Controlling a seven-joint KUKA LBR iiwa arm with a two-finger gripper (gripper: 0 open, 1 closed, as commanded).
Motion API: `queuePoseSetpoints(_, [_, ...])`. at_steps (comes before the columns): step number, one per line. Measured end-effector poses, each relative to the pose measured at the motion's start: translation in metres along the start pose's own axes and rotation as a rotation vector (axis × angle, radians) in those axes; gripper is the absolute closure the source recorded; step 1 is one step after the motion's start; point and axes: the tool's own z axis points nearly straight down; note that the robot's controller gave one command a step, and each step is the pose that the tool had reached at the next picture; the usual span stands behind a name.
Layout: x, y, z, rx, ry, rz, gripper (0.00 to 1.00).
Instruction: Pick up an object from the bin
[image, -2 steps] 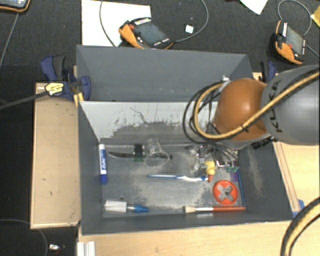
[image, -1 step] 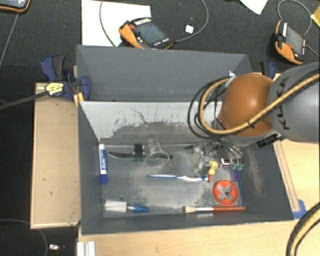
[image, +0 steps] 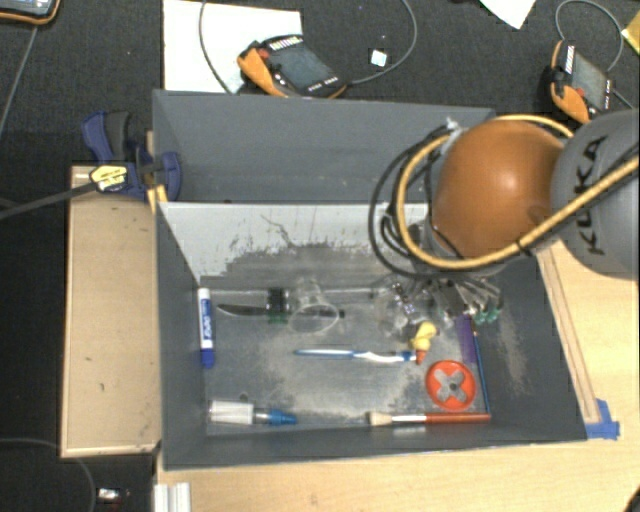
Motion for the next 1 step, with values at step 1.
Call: queuePoseSetpoints(1, [0.0213,-0.0708,0.0443,0.006,0.004,0.090,1.00])
